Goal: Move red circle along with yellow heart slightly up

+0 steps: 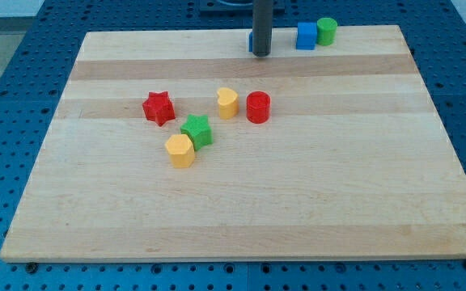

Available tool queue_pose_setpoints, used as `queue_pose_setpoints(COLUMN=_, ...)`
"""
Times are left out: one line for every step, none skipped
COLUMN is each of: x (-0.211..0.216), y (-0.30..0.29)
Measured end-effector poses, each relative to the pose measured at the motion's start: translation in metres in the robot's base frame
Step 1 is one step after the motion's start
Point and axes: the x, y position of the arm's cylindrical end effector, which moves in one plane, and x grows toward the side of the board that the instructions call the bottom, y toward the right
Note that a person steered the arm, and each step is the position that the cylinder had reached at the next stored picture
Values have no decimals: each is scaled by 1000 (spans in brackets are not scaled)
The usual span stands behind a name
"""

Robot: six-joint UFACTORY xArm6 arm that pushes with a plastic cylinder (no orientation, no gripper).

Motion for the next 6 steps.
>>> queue_pose_setpoints(x=0, y=0)
queue_pose_setpoints(x=28, y=23)
queue_pose_setpoints(x=77, y=75)
queue_pose_setpoints(x=144, y=90)
queue_pose_setpoints(x=170, y=73)
queue_pose_setpoints(x=169, y=31)
